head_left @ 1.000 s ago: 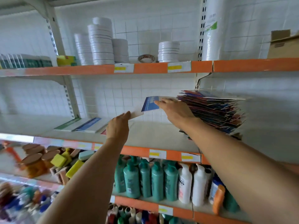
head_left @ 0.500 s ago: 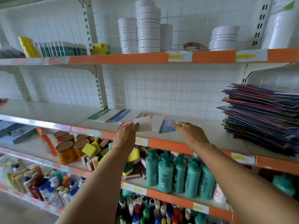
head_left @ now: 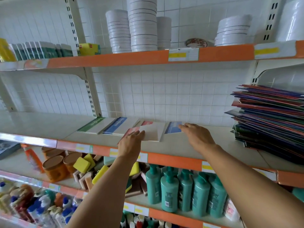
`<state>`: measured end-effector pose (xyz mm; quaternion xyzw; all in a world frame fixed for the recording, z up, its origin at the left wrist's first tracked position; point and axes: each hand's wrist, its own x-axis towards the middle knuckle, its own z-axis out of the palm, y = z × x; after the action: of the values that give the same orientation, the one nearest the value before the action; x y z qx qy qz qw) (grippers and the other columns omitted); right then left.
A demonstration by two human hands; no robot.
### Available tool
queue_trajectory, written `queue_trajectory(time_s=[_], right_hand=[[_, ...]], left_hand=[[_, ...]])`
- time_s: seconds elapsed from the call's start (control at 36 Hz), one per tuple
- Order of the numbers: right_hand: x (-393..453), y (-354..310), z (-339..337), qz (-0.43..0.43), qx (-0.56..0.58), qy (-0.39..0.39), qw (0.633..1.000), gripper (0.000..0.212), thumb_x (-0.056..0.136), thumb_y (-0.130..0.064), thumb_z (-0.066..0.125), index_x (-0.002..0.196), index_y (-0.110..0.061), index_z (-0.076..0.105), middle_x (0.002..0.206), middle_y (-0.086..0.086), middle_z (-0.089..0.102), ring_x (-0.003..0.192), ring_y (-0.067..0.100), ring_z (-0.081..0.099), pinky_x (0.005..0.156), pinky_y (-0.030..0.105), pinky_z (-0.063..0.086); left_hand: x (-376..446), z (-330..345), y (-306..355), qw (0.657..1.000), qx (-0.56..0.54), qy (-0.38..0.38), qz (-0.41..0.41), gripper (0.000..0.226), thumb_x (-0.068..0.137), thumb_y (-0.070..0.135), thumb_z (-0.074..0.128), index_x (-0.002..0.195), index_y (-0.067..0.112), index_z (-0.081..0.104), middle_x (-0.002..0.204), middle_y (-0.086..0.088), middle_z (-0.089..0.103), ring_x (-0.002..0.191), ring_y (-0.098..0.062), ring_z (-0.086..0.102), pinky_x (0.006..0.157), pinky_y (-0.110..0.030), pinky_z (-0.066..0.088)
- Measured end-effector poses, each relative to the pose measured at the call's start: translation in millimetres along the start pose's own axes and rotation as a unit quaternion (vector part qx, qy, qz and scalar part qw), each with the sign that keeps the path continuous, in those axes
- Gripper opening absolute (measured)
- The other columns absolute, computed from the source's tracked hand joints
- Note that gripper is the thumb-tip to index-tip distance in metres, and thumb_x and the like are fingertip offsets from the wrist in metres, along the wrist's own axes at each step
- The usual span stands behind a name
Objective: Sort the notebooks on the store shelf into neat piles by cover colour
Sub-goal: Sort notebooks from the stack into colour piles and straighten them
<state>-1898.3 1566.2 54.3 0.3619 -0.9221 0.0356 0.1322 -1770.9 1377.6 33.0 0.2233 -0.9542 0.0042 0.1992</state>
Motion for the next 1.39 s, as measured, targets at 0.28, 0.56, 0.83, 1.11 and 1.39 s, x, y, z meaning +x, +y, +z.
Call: queue_trajectory(time_s=[0.28, 0.56, 0.83, 1.11, 1.39], right_hand=[[37.8, 17.8, 27.3, 0.019, -0.018, -0.013, 1.000, 0.065, 0.094, 0.001, 0.032, 0.151, -0.029, 0.021, 0.147, 0.004, 0.040, 0.131, 0.024, 0.042, 0.098, 0.033, 0.042], [69.9, 17.1, 47.9, 0.056, -0.026, -0.021, 0.998, 0.065, 0.093, 0.001, 0.034, 0.150, -0.027, 0.021, 0.145, 0.002, 0.041, 0.129, 0.024, 0.044, 0.093, 0.033, 0.044], [102.4, -2.4, 68.0, 0.108, -0.041, -0.022, 0.993, 0.065, 0.092, 0.000, 0.035, 0.150, -0.027, 0.023, 0.139, 0.002, 0.046, 0.126, 0.023, 0.046, 0.092, 0.034, 0.045], [110.1, -16.2, 76.2, 0.136, -0.044, -0.029, 0.989, 0.063, 0.091, 0.000, 0.037, 0.148, -0.026, 0.027, 0.136, 0.002, 0.049, 0.125, 0.023, 0.047, 0.090, 0.034, 0.047], [117.9, -36.7, 68.1, 0.088, -0.044, 0.001, 0.995, 0.063, 0.092, -0.001, 0.039, 0.148, -0.025, 0.027, 0.130, 0.005, 0.051, 0.118, 0.026, 0.051, 0.085, 0.034, 0.045]], left_hand=[[40.0, 36.0, 1.7, 0.999, -0.022, -0.015, 0.044, 0.052, 0.096, 0.002, 0.036, 0.143, 0.024, 0.040, 0.141, -0.002, 0.048, 0.128, -0.024, 0.047, 0.095, -0.037, 0.045], [87.1, 77.1, -16.8, 0.991, -0.084, -0.034, 0.098, 0.052, 0.094, 0.002, 0.031, 0.141, 0.021, 0.046, 0.142, -0.007, 0.049, 0.130, -0.025, 0.046, 0.100, -0.035, 0.043], [128.2, 116.2, -40.7, 0.980, -0.090, -0.120, 0.132, 0.054, 0.099, 0.013, 0.033, 0.149, 0.033, 0.028, 0.151, 0.006, 0.037, 0.132, -0.022, 0.043, 0.096, -0.034, 0.042], [144.7, 143.6, -47.5, 0.964, -0.111, -0.177, 0.164, 0.069, 0.089, 0.064, 0.044, 0.147, 0.029, 0.031, 0.155, 0.005, 0.029, 0.139, -0.019, 0.032, 0.110, -0.035, 0.031], [142.3, 116.1, -68.0, 0.983, -0.149, -0.071, 0.075, 0.040, 0.100, 0.042, 0.038, 0.127, 0.018, 0.055, 0.127, -0.006, 0.058, 0.111, -0.029, 0.056, 0.084, -0.036, 0.046]])
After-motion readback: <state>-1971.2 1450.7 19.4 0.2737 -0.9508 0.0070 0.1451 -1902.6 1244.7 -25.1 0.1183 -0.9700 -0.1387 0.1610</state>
